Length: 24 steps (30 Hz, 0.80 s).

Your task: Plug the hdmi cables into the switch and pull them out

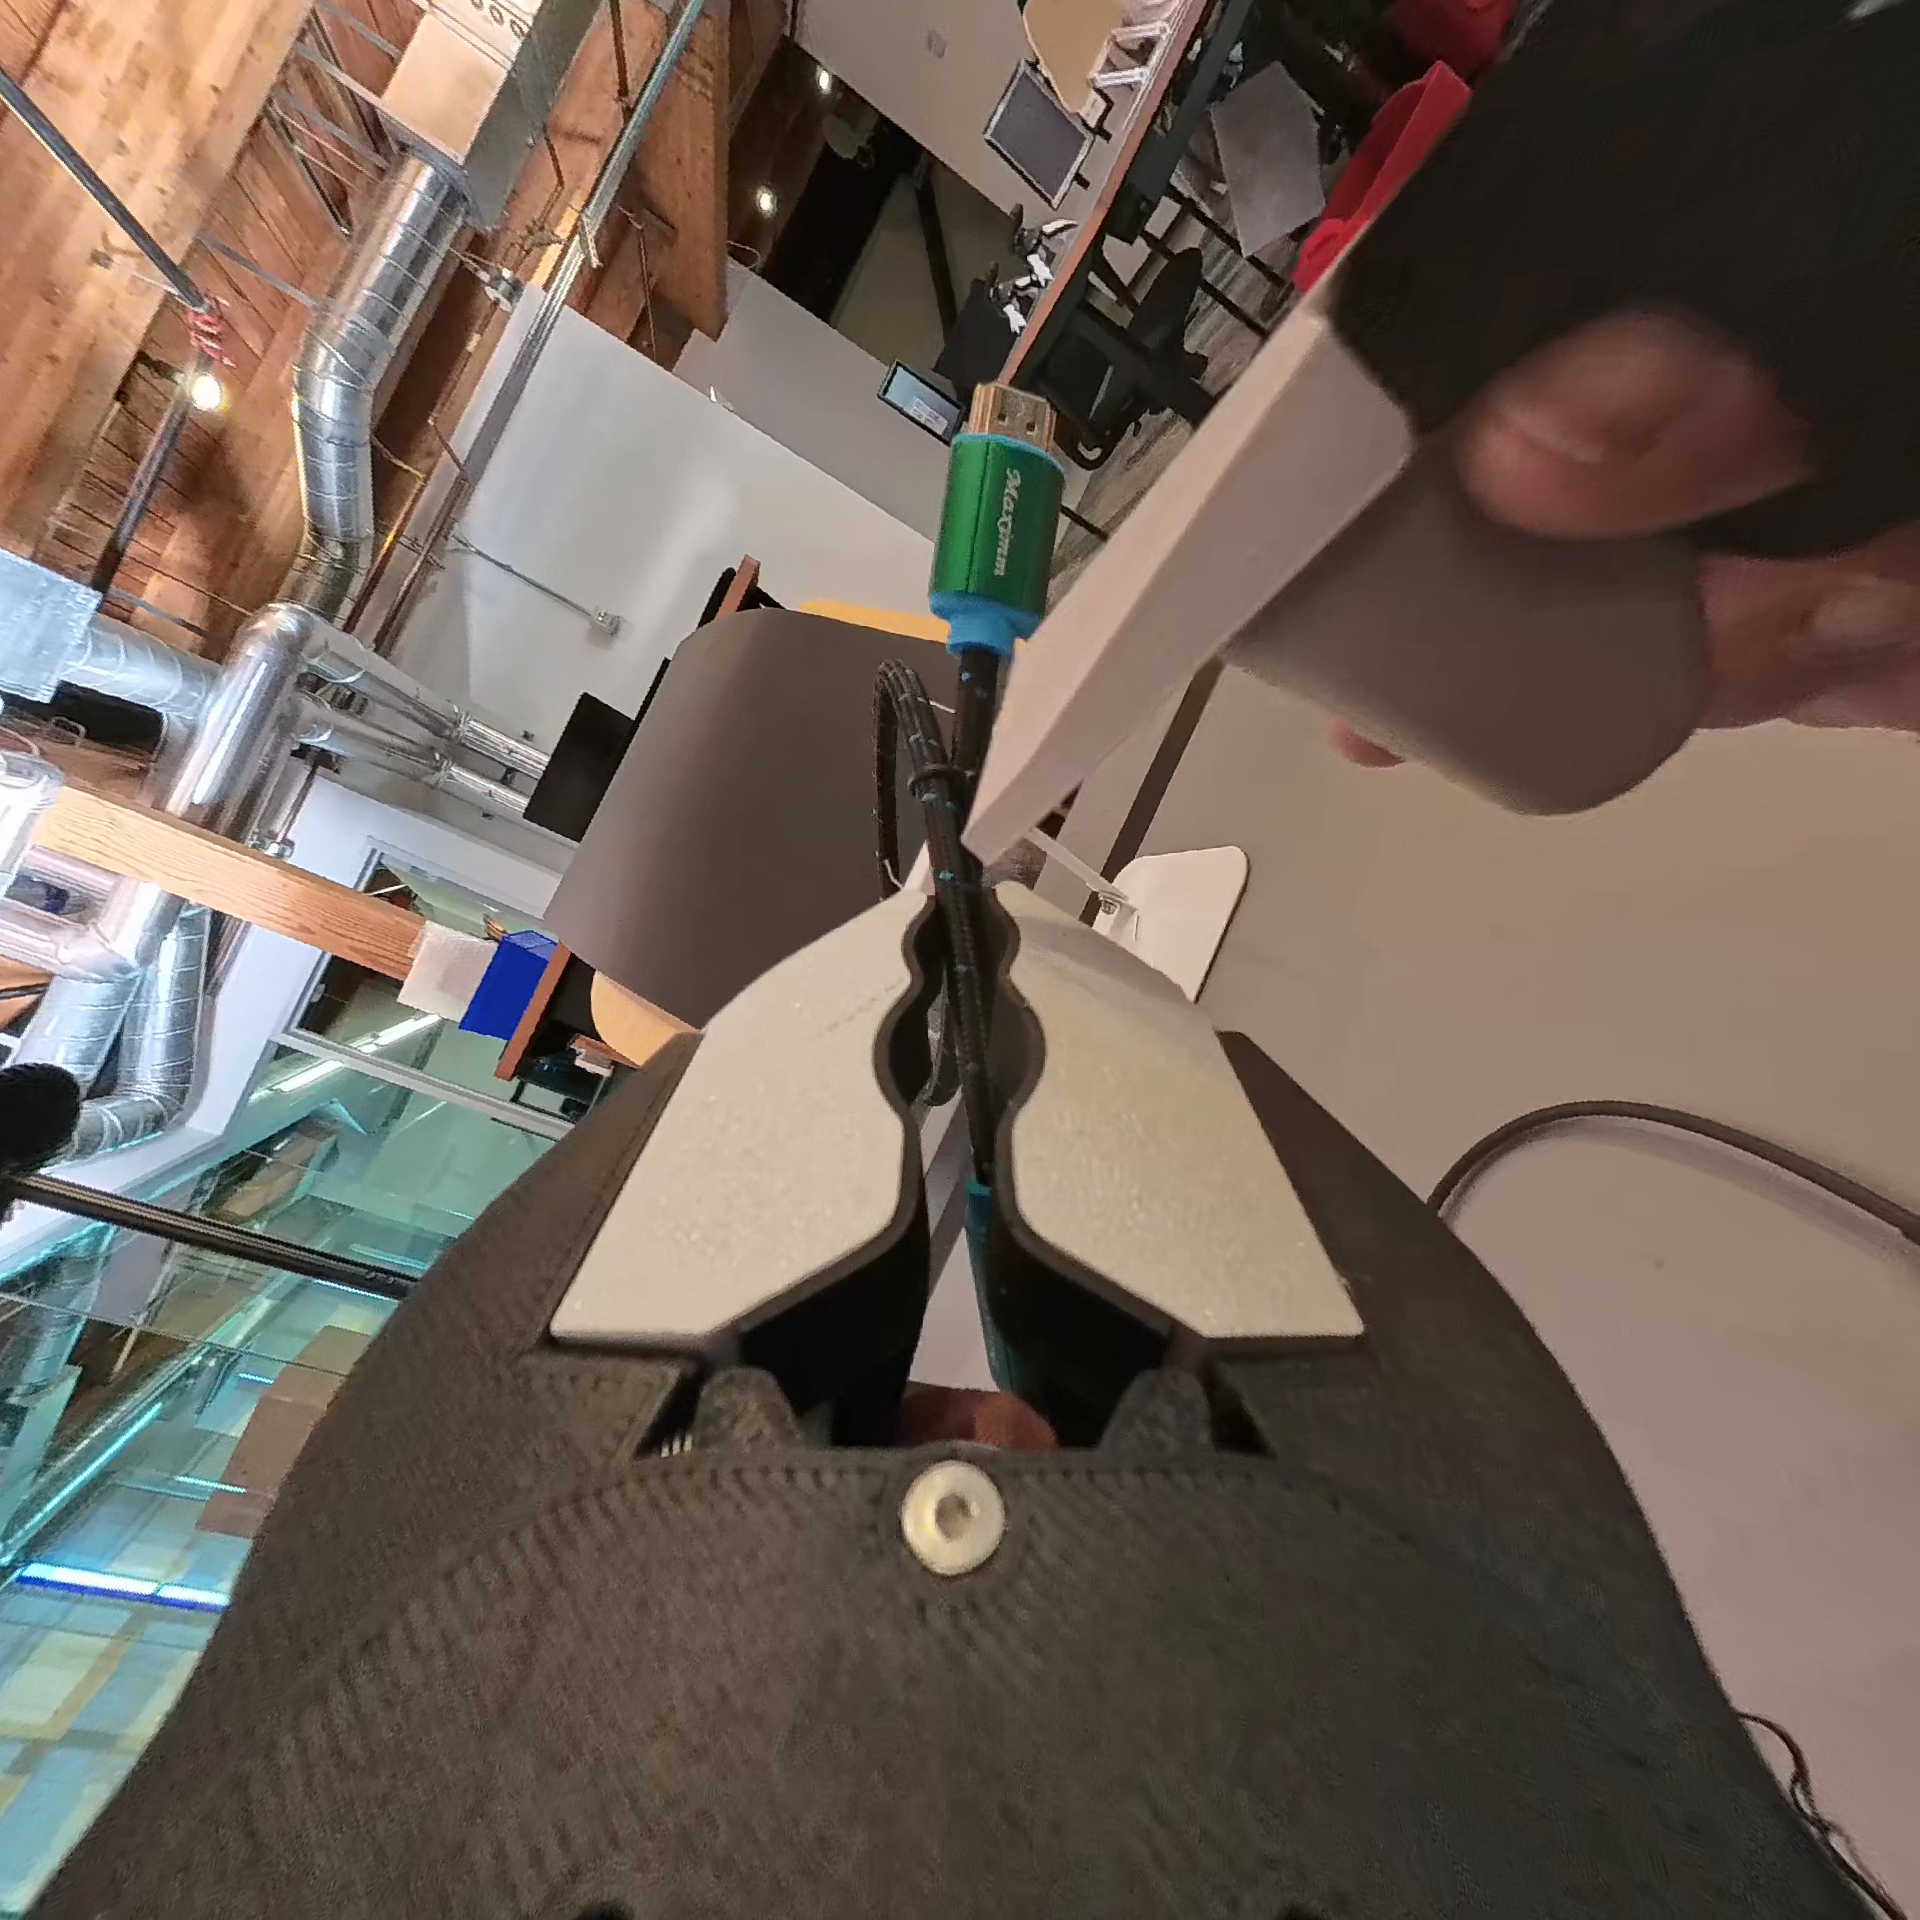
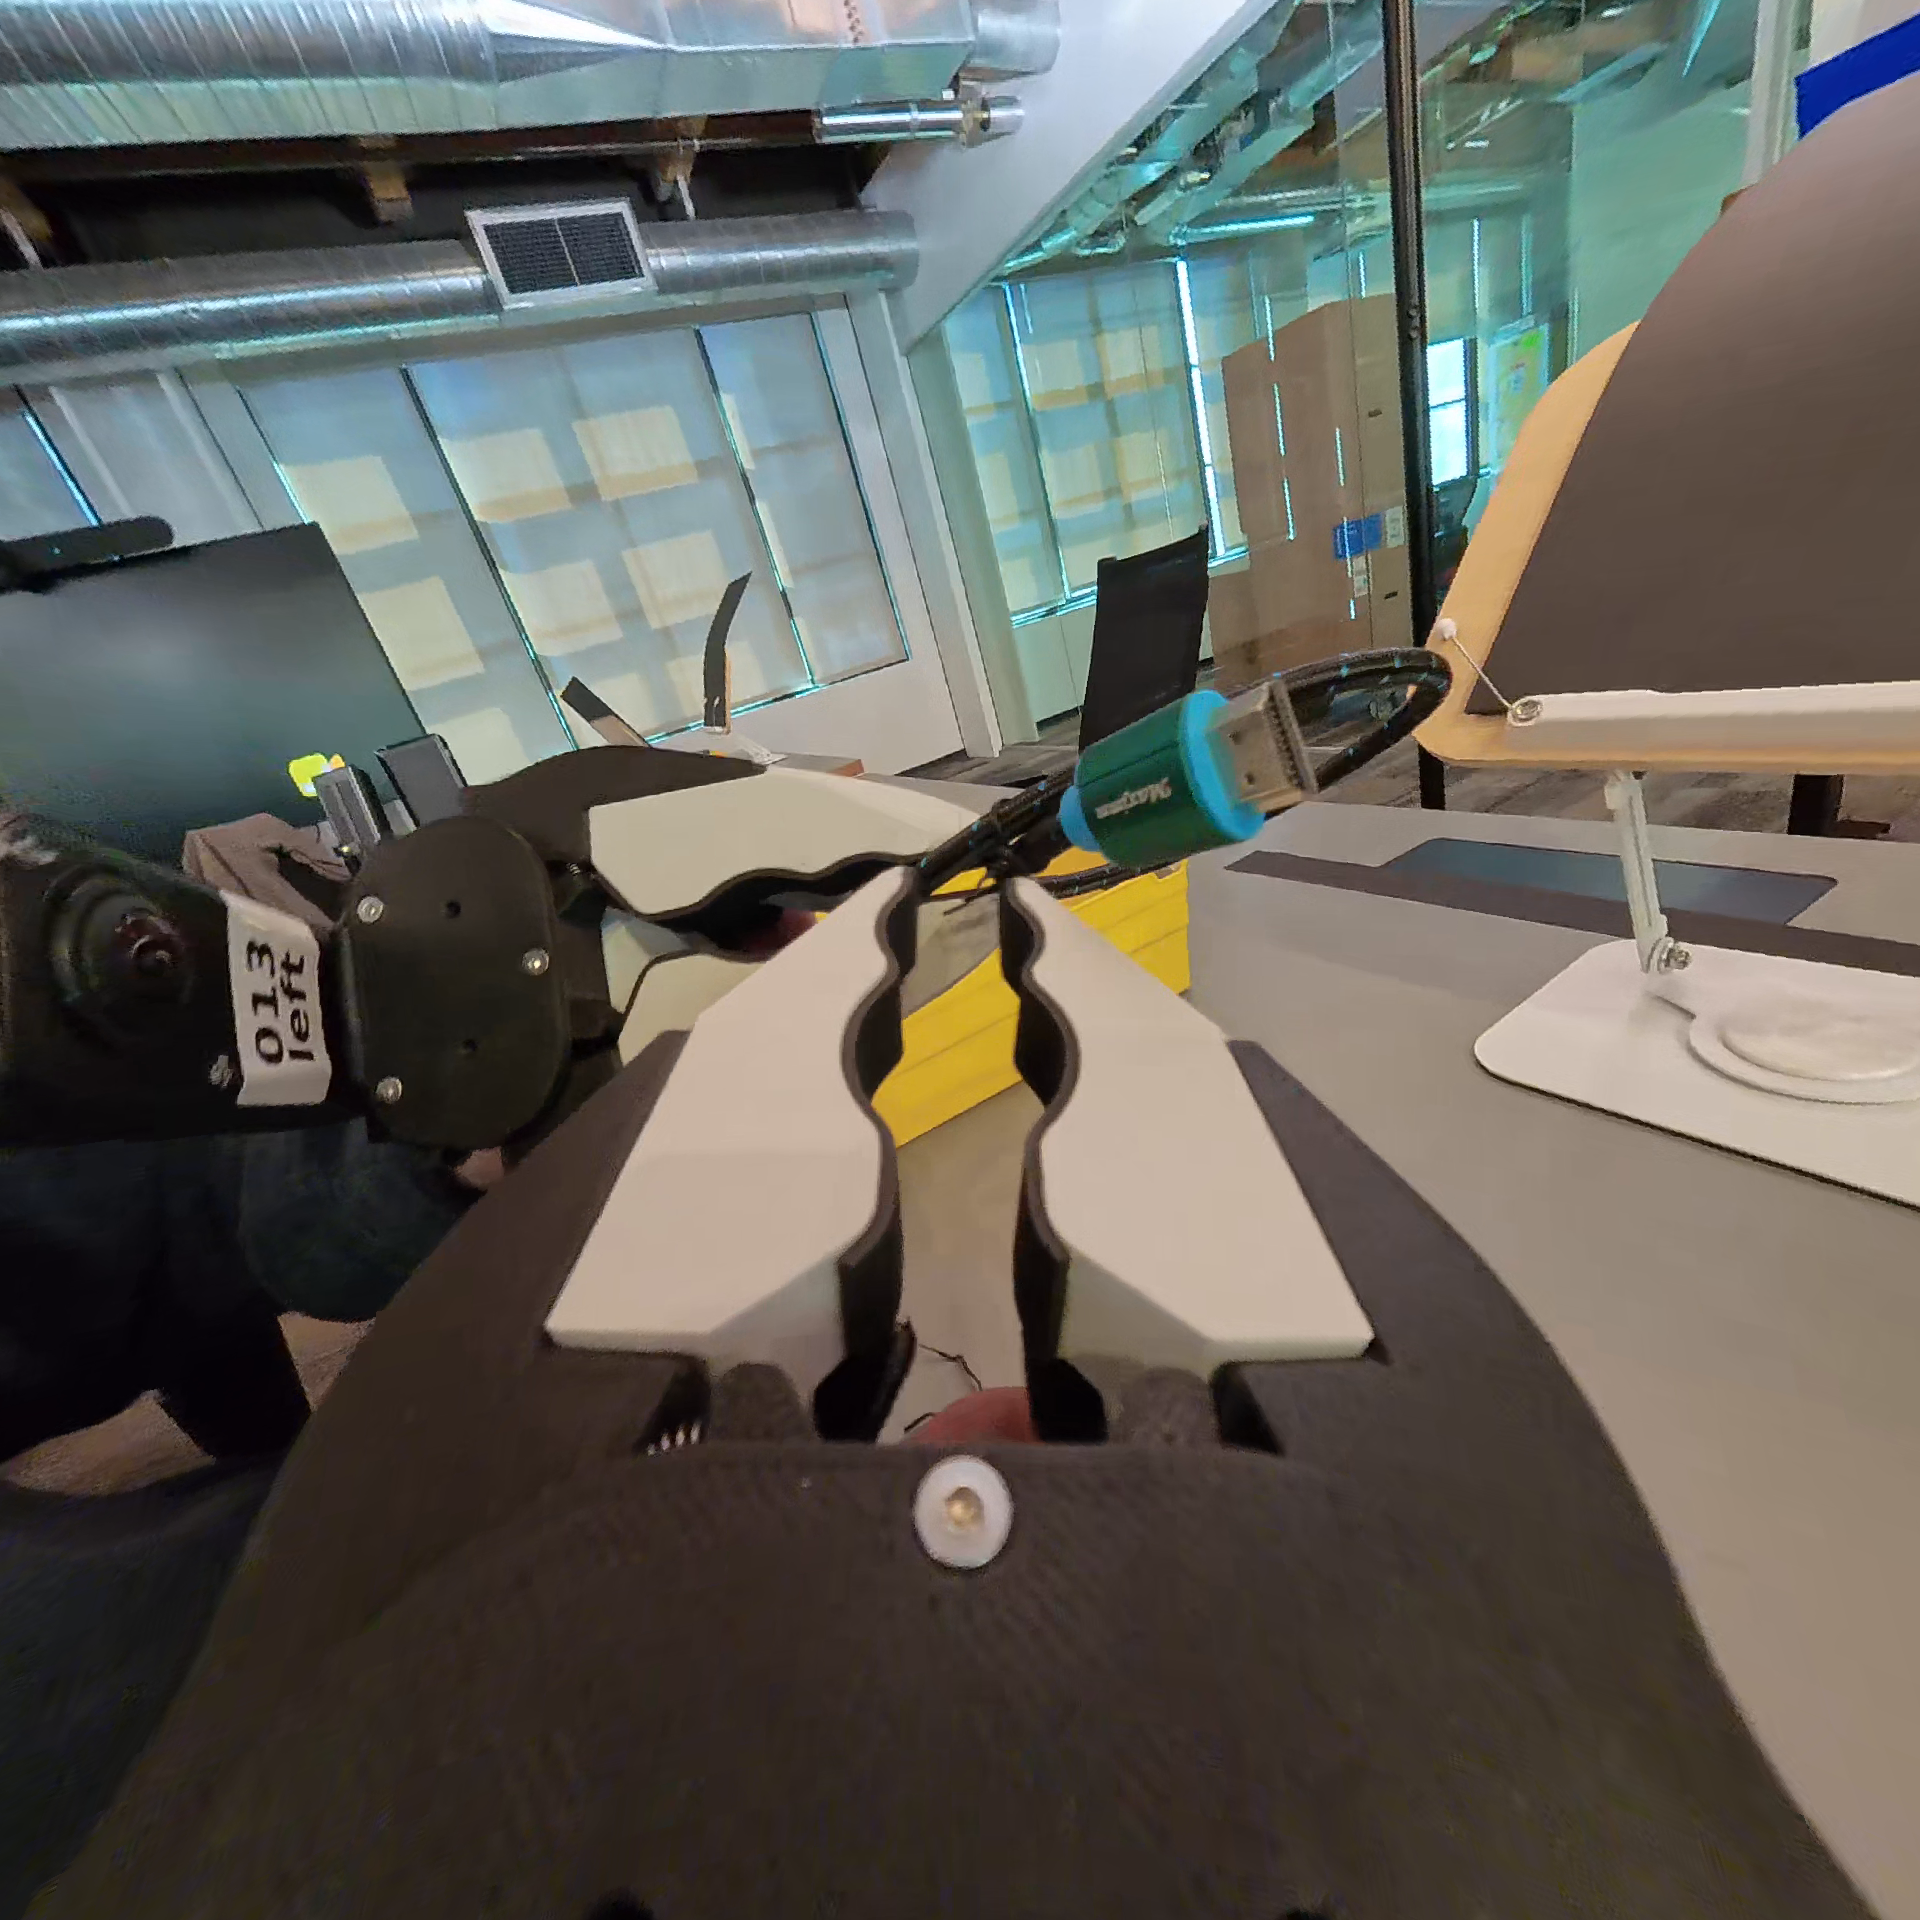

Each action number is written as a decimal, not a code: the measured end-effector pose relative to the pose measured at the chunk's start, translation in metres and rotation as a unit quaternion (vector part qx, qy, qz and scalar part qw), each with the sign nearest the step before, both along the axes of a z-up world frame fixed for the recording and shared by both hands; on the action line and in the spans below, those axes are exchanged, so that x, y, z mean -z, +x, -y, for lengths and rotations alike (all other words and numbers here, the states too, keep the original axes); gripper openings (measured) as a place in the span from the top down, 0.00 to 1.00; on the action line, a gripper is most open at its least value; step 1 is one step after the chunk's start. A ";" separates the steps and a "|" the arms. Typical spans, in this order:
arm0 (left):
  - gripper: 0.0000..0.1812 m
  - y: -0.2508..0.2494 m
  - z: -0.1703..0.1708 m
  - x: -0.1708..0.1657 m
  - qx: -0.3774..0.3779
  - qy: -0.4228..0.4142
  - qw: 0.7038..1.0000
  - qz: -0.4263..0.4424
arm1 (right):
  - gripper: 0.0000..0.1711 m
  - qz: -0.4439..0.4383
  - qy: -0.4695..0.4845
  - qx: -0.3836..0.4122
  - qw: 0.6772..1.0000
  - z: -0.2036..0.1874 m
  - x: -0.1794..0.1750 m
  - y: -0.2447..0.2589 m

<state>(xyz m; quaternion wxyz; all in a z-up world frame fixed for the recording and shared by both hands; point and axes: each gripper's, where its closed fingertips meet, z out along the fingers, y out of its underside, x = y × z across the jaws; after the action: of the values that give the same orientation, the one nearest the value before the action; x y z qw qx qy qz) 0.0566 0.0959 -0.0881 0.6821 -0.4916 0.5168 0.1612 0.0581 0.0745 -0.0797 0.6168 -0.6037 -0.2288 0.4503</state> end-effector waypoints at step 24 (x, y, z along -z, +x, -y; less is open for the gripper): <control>0.74 0.006 0.024 0.018 0.174 -0.299 0.938 0.021 | 1.00 0.260 0.165 -0.050 0.950 0.007 0.024 0.004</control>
<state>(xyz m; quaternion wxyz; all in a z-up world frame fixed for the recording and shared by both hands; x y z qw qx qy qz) 0.0622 0.0718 -0.1060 0.5318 -0.5786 0.6041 -0.1323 0.0618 0.0679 -0.1036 0.6036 -0.5777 -0.4818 0.2641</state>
